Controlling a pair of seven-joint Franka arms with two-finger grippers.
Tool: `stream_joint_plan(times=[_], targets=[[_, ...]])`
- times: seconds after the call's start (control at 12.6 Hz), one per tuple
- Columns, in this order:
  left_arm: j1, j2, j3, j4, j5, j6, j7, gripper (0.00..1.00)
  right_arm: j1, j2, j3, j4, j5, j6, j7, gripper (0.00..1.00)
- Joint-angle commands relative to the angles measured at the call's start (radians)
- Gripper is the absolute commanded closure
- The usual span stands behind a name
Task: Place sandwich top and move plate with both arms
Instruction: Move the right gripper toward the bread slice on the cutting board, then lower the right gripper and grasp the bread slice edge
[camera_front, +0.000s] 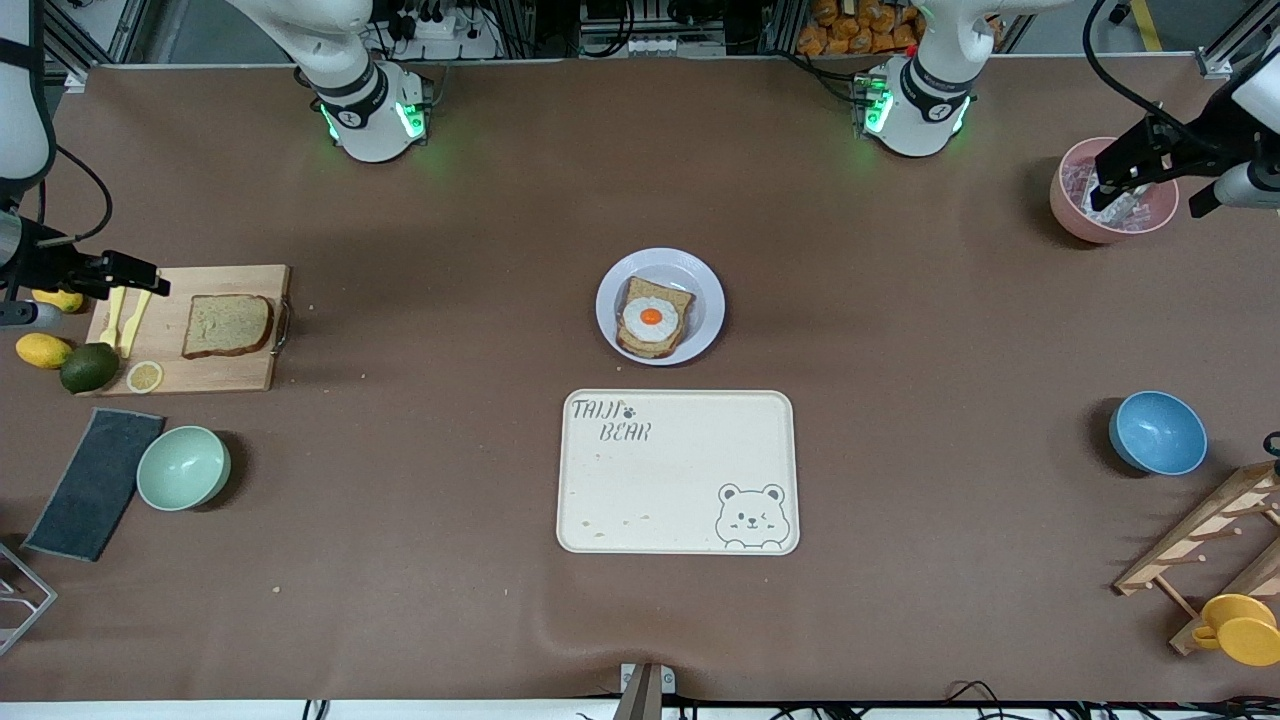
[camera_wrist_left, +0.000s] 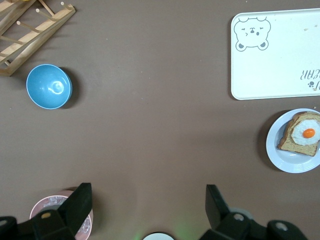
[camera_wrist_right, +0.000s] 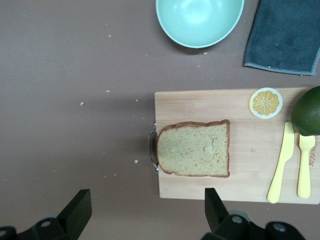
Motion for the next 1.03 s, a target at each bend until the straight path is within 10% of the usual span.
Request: stream_joint_plan(times=[0.0, 0.95], targets=[[-0.001, -0.016, 0.006, 0.001, -0.007, -0.009, -0.021, 0.0, -0.062, 0.08, 0.015, -0.001, 0.024, 0.082, -0.119, 0.02], [-0.001, -0.024, 0.003, 0.001, -0.008, -0.007, -0.023, 0.0, -0.214, 0.356, 0.015, 0.0, 0.172, 0.269, -0.445, 0.36]])
